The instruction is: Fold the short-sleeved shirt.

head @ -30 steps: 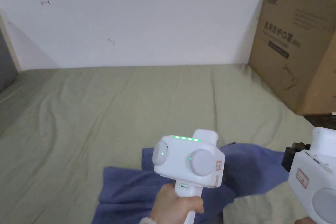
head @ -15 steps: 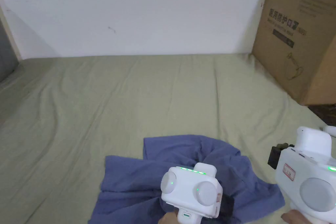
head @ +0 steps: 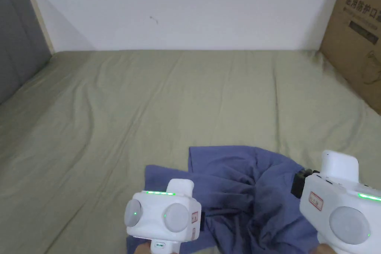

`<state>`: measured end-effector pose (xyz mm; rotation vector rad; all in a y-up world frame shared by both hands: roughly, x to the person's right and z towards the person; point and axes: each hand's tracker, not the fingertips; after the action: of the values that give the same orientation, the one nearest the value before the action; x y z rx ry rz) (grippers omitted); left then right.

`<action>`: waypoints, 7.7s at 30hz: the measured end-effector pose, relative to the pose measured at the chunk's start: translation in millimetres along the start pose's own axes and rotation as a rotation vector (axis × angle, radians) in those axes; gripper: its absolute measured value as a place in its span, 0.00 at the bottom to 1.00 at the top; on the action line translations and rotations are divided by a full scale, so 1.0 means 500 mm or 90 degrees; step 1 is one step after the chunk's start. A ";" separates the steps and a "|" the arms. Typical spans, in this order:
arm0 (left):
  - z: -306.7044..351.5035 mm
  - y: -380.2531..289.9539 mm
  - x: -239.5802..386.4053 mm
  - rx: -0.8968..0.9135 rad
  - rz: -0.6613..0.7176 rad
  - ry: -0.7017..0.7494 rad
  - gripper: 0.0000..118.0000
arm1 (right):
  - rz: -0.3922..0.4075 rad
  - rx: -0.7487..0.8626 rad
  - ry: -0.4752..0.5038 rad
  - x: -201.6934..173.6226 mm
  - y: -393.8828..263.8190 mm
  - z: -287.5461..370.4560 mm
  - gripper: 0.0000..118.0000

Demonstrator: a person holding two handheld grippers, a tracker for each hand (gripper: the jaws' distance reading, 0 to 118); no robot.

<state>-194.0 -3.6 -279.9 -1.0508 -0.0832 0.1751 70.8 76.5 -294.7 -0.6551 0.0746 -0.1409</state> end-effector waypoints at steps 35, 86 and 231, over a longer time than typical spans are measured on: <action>-0.076 0.254 -0.220 0.054 0.038 0.112 0.02 | 0.185 -0.174 0.080 -0.011 0.215 -0.437 0.76; 0.593 0.468 -0.179 0.408 -0.029 0.268 0.02 | -0.005 0.124 0.017 0.161 0.688 0.126 0.01; 0.259 -0.223 -0.418 0.084 0.206 0.180 0.01 | 0.100 -0.311 -0.015 0.180 -0.203 0.027 0.01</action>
<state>-407.4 14.9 -115.9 -0.9427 0.3517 0.3188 150.5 -8.8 -223.9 -1.1344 0.1401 0.0407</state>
